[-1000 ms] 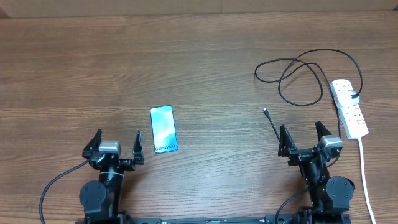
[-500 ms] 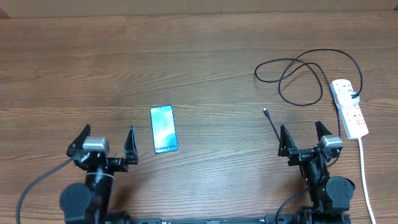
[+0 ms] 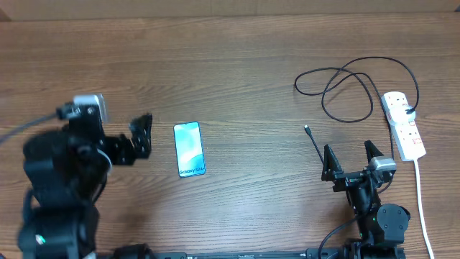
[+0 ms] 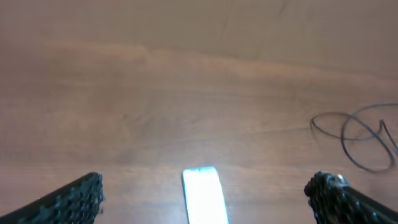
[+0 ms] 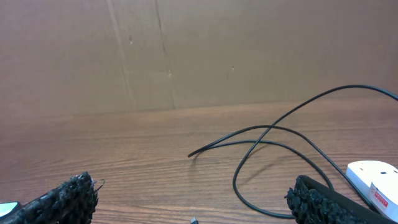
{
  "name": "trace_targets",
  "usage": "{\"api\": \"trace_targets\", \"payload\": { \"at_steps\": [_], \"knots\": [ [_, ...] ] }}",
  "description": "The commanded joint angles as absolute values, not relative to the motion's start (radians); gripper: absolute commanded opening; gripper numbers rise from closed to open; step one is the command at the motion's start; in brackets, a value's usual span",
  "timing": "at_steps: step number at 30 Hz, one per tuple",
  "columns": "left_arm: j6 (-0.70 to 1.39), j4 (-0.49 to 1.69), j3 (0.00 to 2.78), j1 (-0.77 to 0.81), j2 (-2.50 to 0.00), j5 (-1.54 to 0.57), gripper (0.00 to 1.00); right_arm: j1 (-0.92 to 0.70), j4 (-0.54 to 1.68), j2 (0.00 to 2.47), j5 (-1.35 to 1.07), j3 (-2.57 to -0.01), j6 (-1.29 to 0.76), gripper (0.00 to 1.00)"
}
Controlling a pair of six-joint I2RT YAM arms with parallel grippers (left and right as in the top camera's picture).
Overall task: Plug charger to phone and switch on socket
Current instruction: 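Move the left gripper forward over the smartphone and lower it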
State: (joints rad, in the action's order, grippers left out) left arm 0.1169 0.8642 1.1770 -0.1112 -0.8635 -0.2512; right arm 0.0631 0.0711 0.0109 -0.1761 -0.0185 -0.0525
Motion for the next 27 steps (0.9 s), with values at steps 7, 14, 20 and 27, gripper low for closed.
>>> {"api": "trace_targets", "payload": {
  "at_steps": [7, 14, 20, 27],
  "knots": [
    [0.219, 1.209, 1.560, -0.055, -1.156, -0.250, 1.00, 0.057, 0.066, 0.003, -0.173, -0.008, -0.055, 1.00],
    [0.267, 1.369, 1.654, 0.094, -1.308, -0.176, 1.00, 0.057, 0.066, 0.003, -0.173, -0.008, -0.055, 1.00],
    [0.297, 1.373, 1.654, 0.175, -1.411, -0.304, 1.00, 0.057, 0.066, 0.003, -0.173, -0.008, -0.054, 1.00],
    [0.296, 1.410, 1.654, 0.179, -1.559, -0.329, 1.00, 0.057, 0.066, 0.003, -0.173, -0.008, -0.055, 1.00]
  ]
}}
